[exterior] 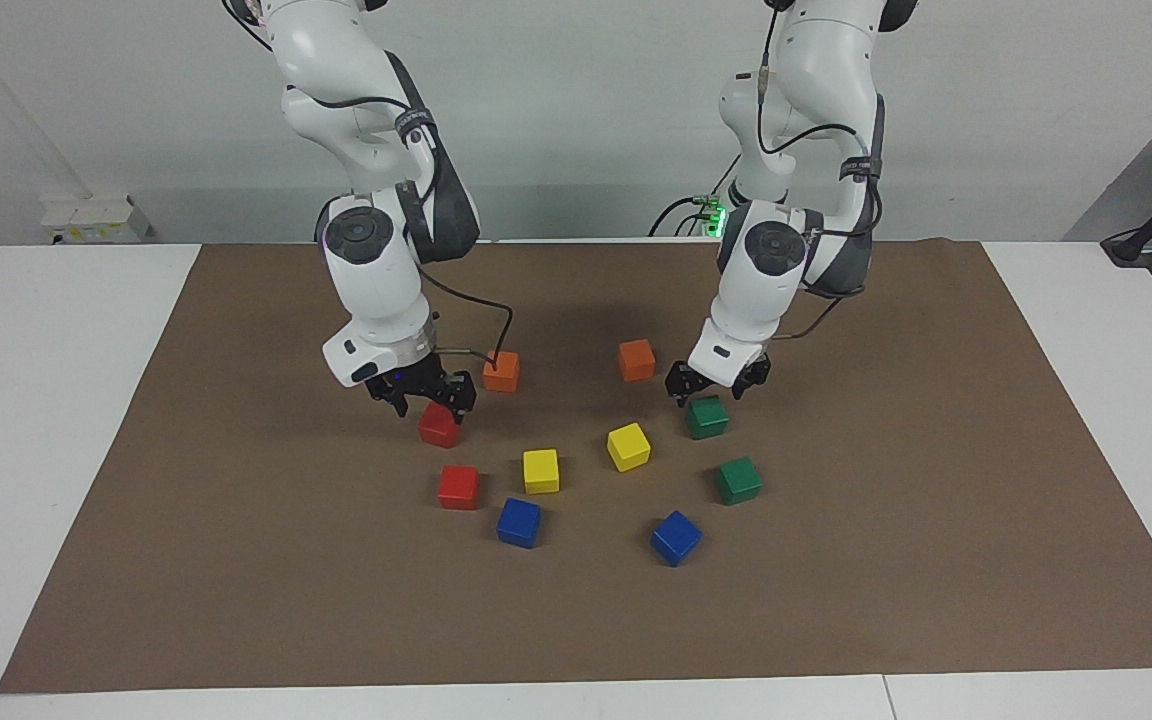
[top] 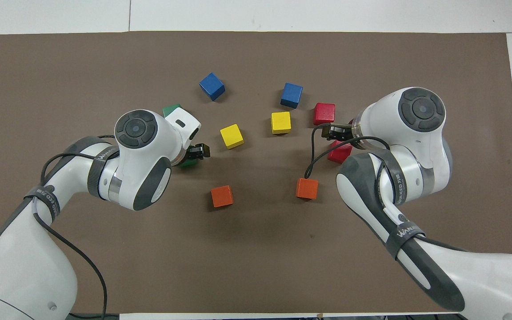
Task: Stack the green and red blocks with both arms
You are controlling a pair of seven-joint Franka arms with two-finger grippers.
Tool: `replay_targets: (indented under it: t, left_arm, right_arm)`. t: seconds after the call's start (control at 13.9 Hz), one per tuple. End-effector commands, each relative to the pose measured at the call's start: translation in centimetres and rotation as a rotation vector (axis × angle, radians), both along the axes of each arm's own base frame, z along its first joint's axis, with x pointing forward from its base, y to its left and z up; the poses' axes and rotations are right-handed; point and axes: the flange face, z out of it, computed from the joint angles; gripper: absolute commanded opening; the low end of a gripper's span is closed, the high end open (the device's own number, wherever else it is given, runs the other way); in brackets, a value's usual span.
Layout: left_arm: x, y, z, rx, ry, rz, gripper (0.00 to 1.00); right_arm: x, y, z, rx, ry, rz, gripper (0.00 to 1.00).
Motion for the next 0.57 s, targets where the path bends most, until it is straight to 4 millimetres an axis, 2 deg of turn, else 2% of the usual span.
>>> replay_targets:
  t: [0.0, 0.14, 0.22, 0.29, 0.36, 0.5]
  left_arm:
    - [0.7, -0.5, -0.7, 0.009, -0.024, -0.023, 0.99]
    - [0.8, -0.7, -0.9, 0.024, -0.027, -0.043, 0.89]
    - [0.7, -0.8, -1.1, 0.034, -0.028, -0.054, 0.72]
    - [0.7, -0.7, -1.1, 0.039, -0.021, -0.052, 0.05]
    - [0.7, -0.6, -1.1, 0.039, -0.021, -0.058, 0.0]
    - [0.9, -0.5, -0.4, 0.051, 0.0, -0.058, 0.0]
  right_arm:
    - [-1.2, -0.6, -0.6, 0.007, -0.013, -0.013, 0.95]
    - [-1.2, -0.6, -1.1, 0.006, -0.007, -0.013, 0.95]
    - [-1.4, -0.6, -1.5, 0.004, 0.0, -0.01, 0.95]
    - [-1.7, -0.7, -2.0, 0.001, 0.007, -0.003, 0.95]
    - [-1.8, -0.6, -2.3, 0.003, -0.001, 0.0, 0.95]
    - [-2.2, -0.5, -3.1, 0.005, -0.009, 0.002, 0.95]
